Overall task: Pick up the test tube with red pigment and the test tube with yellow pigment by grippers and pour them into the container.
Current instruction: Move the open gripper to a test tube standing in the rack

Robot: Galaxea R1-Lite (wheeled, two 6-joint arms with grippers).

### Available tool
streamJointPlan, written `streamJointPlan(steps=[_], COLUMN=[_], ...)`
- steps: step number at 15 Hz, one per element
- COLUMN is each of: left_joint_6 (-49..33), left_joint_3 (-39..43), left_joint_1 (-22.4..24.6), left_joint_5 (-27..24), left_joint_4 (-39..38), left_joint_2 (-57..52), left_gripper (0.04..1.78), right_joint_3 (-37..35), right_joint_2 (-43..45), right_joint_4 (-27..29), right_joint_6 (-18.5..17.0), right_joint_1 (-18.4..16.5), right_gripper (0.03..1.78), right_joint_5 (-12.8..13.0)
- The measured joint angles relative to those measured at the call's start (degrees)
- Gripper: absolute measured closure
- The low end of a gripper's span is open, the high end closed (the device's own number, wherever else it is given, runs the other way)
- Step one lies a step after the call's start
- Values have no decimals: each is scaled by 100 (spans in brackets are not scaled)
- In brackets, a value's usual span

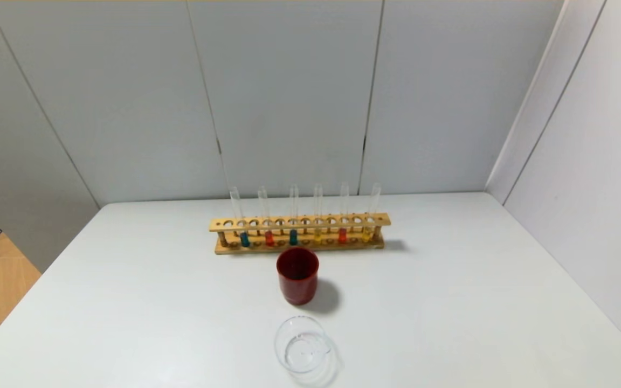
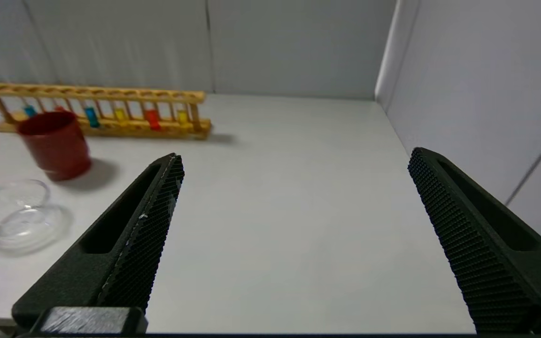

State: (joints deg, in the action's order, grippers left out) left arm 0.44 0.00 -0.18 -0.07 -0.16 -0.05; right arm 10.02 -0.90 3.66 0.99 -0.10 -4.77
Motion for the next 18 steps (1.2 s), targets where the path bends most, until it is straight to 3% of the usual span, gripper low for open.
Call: streamJointPlan(steps=[3,8,11,18], left_joint_6=[5,2,2,5], left_joint_3=[0,0,0,0], left_joint_1=[0,0,0,0], left_joint_5=[-2,-2,0,0], left_joint_4=[2,2,2,0], left_joint_2=[0,0,0,0], left_gripper=[8,8,8,8], right_joint_3=[1136,2625,3066,3304], right_joint_2=[-568,-2367,-3738,-6939], right_joint_4=[408,207,-436,-2655], right_joint_6=[-15,-48,-96,-383], right_joint_1=[28,122,166,210], right_gripper=[7,7,7,7], right_joint_5=[-468,-730,-800,-1102])
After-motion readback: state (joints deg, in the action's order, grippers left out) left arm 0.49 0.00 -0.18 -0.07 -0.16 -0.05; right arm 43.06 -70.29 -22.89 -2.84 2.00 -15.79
